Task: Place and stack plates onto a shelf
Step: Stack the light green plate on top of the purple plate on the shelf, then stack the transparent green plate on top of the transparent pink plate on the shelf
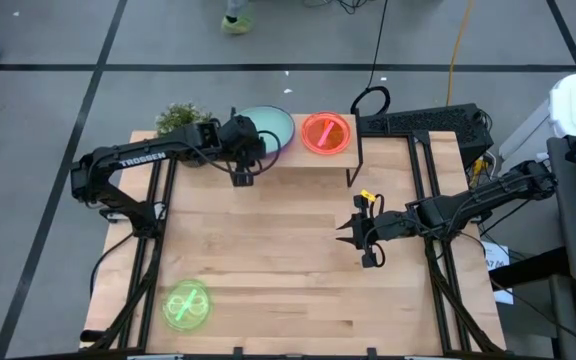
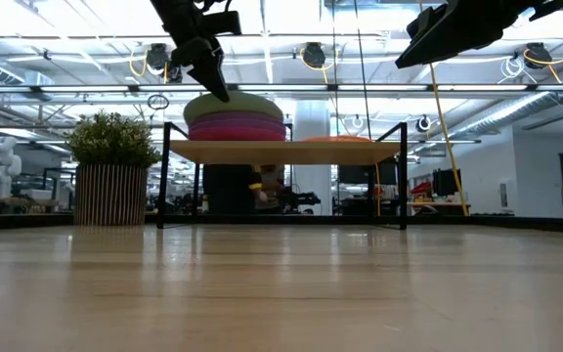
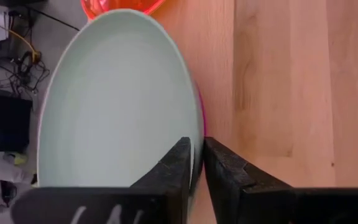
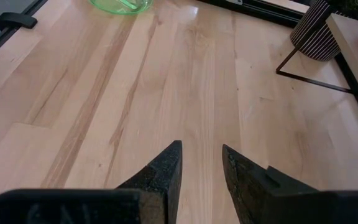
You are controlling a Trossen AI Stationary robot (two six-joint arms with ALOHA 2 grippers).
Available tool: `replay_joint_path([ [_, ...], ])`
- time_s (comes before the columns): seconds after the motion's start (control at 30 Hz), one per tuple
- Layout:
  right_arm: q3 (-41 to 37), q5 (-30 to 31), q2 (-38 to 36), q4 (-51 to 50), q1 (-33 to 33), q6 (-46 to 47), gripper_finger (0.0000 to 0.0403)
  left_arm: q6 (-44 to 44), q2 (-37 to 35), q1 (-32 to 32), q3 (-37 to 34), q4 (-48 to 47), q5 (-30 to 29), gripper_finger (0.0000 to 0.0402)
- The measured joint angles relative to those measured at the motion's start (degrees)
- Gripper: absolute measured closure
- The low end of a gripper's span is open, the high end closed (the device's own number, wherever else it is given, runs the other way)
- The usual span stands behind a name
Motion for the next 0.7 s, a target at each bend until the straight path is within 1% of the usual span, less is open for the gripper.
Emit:
replay_joint_path([
  [0.13, 0.0, 0.0, 0.0, 0.0, 0.0, 0.0, 0.0303, -1.1, 0.7, 0.1, 0.0, 1.1, 0.0, 0.0321],
  [0.23, 0.0, 0.0, 0.0, 0.0, 0.0, 0.0, 0.0303, -1.4, 1.5, 0.1, 0.0, 2.3, 0.0, 0.0309],
  [0.4, 0.0, 0.0, 0.0, -0.1, 0.0, 0.0, 0.0303, -1.9, 2.3, 0.0, 0.0, 3.9, 0.1, 0.0306],
  [0.53, 0.0, 0.0, 0.0, -0.2, 0.0, 0.0, 0.0303, -2.6, 2.6, -0.1, -0.1, 3.4, -0.3, 0.0306],
  [0.7, 0.0, 0.0, 0.0, -0.5, 0.0, 0.0, 0.0303, -3.6, 1.5, -1.6, -0.1, 2.9, -4.9, 0.0306],
])
